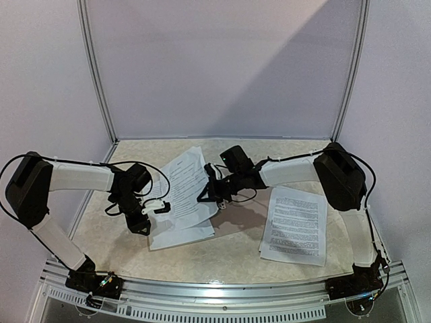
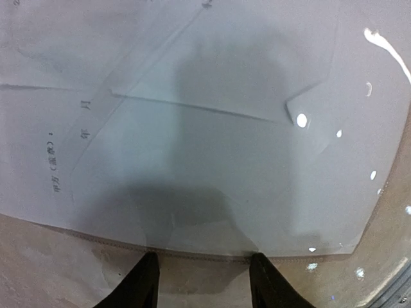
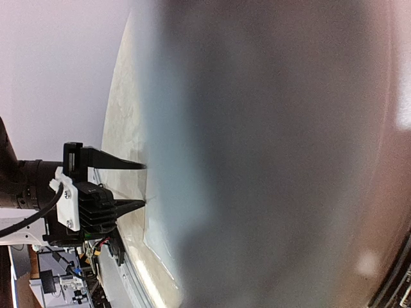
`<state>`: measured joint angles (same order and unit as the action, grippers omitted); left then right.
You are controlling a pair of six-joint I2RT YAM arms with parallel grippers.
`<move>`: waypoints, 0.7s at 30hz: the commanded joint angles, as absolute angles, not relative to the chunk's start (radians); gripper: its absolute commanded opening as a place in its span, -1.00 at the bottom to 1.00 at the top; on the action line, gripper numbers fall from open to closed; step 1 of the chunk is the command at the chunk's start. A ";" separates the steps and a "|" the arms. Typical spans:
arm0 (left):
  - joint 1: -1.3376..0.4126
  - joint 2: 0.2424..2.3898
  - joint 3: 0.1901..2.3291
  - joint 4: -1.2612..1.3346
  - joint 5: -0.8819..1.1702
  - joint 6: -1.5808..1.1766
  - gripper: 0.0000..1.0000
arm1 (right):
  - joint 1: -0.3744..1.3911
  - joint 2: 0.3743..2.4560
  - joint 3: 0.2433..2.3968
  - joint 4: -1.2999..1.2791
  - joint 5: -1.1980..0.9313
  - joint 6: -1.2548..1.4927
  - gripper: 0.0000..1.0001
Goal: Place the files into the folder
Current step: Insert the folder to form pockets on the folder.
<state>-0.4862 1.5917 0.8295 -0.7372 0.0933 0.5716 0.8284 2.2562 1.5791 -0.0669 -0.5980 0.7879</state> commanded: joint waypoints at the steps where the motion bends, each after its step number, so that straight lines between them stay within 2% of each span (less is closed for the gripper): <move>1: -0.493 1.611 0.805 -0.778 0.113 0.578 0.00 | 0.860 2.322 1.618 -0.095 -0.663 0.729 -1.00; 11: -0.485 1.610 0.807 -0.768 0.117 0.579 0.00 | 0.874 2.309 1.611 -0.138 -0.722 0.637 -1.00; 21: -0.470 1.661 0.854 -0.802 0.119 0.535 -0.04 | 0.877 2.268 1.566 0.026 -0.663 0.818 -1.00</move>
<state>-0.4805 1.6035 0.8425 -0.7479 0.0967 0.5674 0.8707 2.3108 1.5913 -0.0677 -0.6865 0.7326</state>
